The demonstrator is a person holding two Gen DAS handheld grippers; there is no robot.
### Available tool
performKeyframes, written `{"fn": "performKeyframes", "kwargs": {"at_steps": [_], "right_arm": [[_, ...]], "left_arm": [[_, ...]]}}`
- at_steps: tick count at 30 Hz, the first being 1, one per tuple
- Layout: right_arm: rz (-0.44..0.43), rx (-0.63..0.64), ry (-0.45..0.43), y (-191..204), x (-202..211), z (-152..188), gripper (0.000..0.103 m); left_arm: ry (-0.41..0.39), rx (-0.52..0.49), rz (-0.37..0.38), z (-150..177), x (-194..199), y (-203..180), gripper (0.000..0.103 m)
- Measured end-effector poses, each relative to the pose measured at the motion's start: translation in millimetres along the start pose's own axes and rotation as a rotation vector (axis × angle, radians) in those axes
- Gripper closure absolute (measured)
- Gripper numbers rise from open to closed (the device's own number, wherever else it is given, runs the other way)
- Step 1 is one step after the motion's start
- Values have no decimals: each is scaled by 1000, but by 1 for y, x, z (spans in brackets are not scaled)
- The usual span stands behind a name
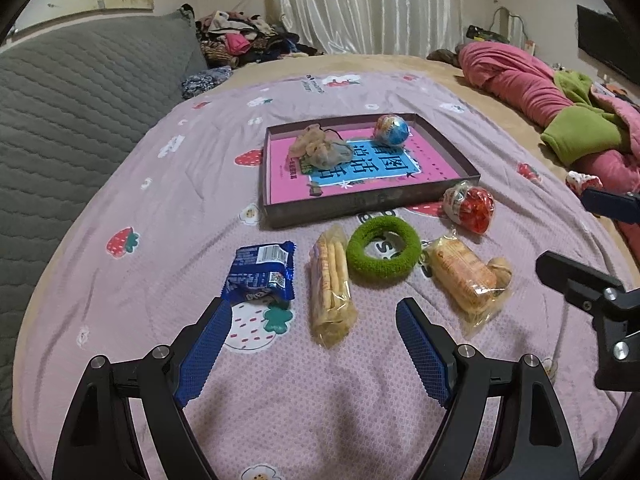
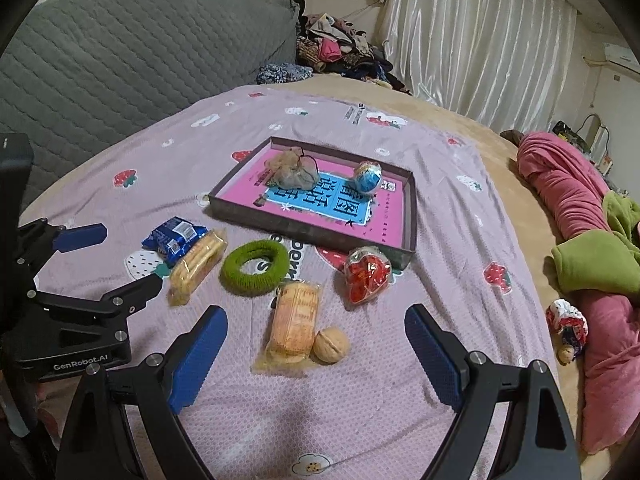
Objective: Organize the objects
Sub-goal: 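Withdraw both grippers from the tray toward the remaining snacks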
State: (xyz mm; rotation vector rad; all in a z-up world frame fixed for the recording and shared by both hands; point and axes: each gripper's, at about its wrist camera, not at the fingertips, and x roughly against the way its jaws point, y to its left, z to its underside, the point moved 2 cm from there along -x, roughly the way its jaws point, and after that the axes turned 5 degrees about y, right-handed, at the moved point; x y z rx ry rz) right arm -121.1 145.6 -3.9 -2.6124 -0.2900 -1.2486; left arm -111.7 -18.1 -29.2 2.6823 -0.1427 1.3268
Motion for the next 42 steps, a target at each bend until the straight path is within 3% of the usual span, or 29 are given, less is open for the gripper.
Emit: {"fn": "performKeyframes", "kwargs": {"at_steps": [7,26,42], "right_arm": [[-7,3,22,2,-18,4,13],[-17,-1,112,-4,-72,2,13],[-25,-1,181,-3,-106,-5,13]], "left_arm": [[-7,-9,12,1,-9,-1,18],[75,16,39,-5,-53,-4,18],[82,6,12,-15,-70,-4,20]]}}
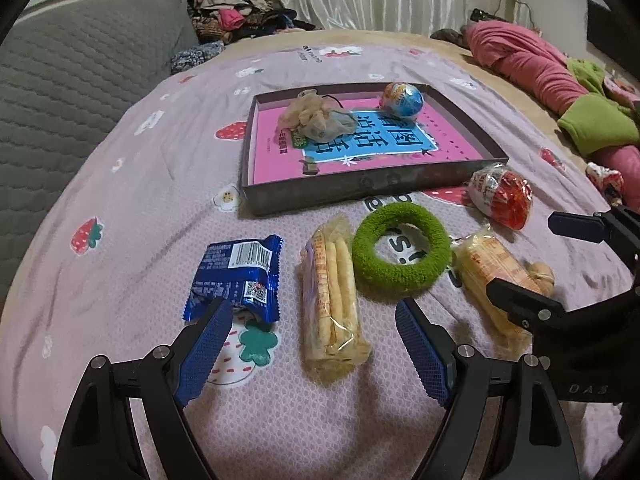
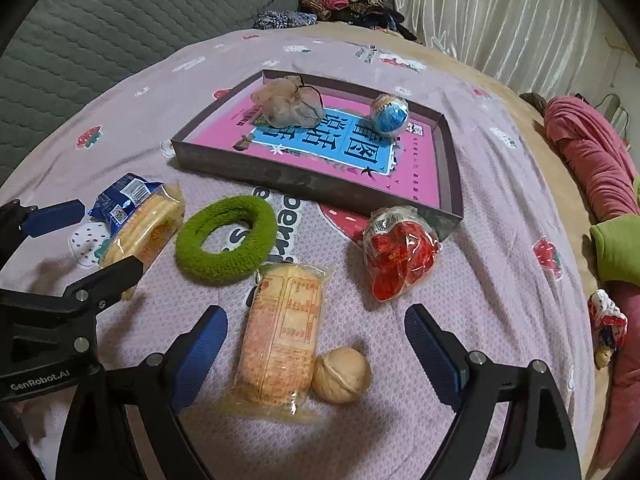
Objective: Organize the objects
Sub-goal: 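Withdraw both grippers from the tray toward the remaining snacks, then grasp the wafer-stick bag with the left gripper while the right grasps the bread bag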
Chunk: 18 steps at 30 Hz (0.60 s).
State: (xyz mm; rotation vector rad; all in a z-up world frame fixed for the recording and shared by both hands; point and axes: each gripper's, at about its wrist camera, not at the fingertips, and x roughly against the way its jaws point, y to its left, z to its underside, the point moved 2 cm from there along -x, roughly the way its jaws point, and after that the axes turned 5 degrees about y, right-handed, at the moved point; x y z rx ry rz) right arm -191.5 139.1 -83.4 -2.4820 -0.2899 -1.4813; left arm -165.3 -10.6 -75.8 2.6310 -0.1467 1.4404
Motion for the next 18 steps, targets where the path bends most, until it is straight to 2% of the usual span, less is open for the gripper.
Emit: {"fn": "performKeyframes", "kwargs": {"at_steps": [1,3,8,9,12,16,18], "right_arm": [[-4,-1,3,0,-1,0,15],[-13,0,12,-1,-4,-1,19],[-28,3,43,2,-12,-2,26],[-31,2,47,3,-14,-2,27],[-50,0,66,4,-19,-3,37],[-67,10,87,8,-24,-5,49],[-81,17,94,10,-27,-6,56]], "left_arm": [[1,-2,2,0,-1,0,21],[7,-7,11,-2,-2,-2,35],[40,-20,16,-5,-12,-6,40],[44,-22,16,-5,-13,-7,44],[54,-30,18,-6,-16,-10,55],[74,-28,32,-10,-20,-11,64],[84,-23,43,-11,-22,-11,73]]}}
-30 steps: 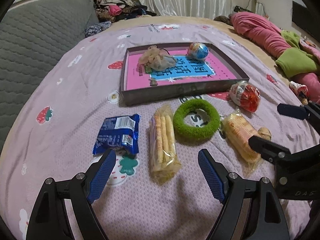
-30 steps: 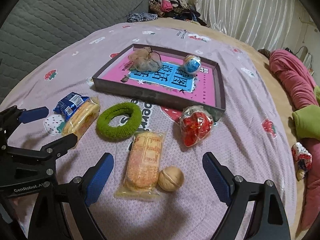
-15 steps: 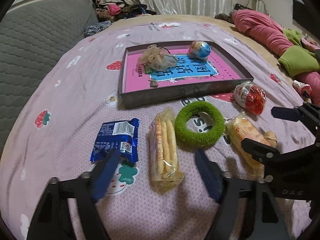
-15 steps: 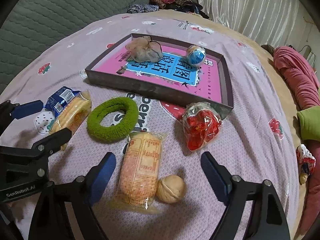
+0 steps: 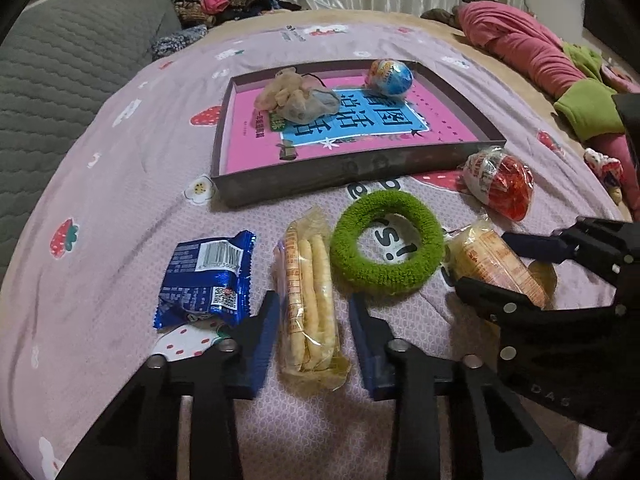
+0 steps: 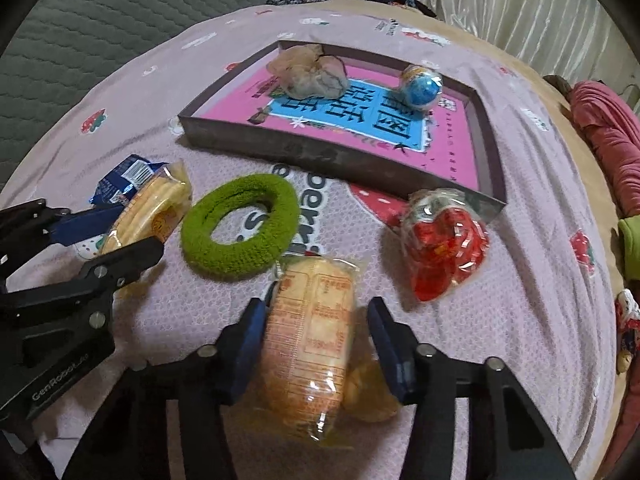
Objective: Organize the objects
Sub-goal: 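Grasp the wafer-stick bag with the left gripper while the right grasps the bread bag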
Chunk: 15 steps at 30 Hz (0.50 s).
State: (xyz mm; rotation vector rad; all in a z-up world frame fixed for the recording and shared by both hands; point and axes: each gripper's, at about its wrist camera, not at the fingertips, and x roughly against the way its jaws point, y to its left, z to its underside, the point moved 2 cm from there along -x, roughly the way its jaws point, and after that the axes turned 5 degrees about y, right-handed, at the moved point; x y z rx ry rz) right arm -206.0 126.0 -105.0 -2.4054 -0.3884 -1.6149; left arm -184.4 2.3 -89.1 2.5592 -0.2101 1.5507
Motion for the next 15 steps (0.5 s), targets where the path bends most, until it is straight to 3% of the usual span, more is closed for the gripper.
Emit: {"fn": "performKeyframes", "kwargs": {"at_steps": [5,15], "right_arm": [[-18,8,1,1,-1,-1,63],[-50,10,-50,4,17,0,64]], "left_arm": [[14,22,32,-2,-3,5,75],[-5,54,58,-2,9,11,75]]}}
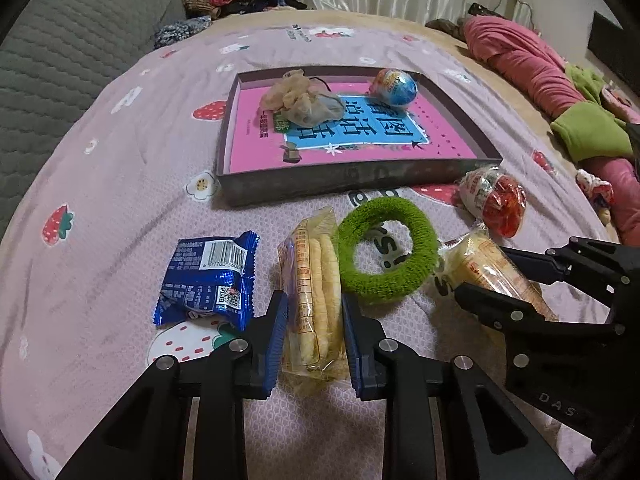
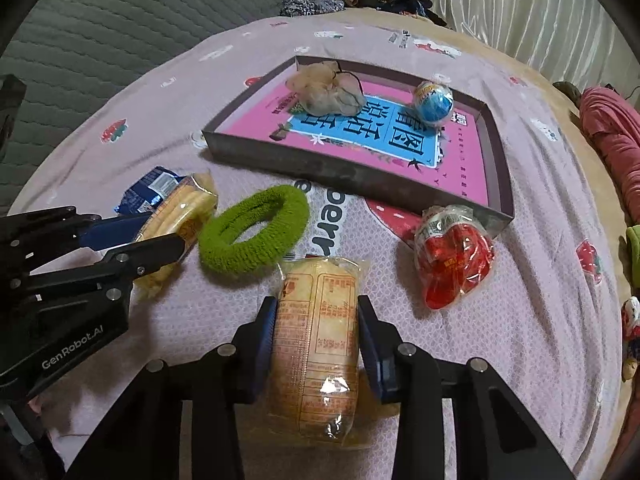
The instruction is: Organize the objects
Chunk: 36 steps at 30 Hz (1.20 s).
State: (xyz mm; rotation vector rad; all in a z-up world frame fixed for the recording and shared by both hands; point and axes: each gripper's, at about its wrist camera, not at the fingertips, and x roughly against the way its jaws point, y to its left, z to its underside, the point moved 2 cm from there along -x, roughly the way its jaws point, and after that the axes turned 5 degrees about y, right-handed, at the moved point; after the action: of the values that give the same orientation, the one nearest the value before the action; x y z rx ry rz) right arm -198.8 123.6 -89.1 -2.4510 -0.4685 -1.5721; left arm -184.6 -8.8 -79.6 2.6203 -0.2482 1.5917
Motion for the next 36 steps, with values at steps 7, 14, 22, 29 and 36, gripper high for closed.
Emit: {"fn": "performKeyframes", "kwargs": {"at_steps": [7,14,22,29,36], "right_arm": [[-7,-8,-22,-1,14,2,64],[2,-9,-40,1,29,3,64],[12,0,-73,9,53,3,64],[18,2,-103,14,74,5,64],[25,6,-134,21,96,8,64]], "left_arm": [[-23,1,-2,0,14,1,75],[-42,-5,-8,2,28,0,75],[-78,-5,-11,4,52,1,75],[-108,-7,-23,7,74,-1,75],[-139,-11,-27,11,95,-6,75]]}}
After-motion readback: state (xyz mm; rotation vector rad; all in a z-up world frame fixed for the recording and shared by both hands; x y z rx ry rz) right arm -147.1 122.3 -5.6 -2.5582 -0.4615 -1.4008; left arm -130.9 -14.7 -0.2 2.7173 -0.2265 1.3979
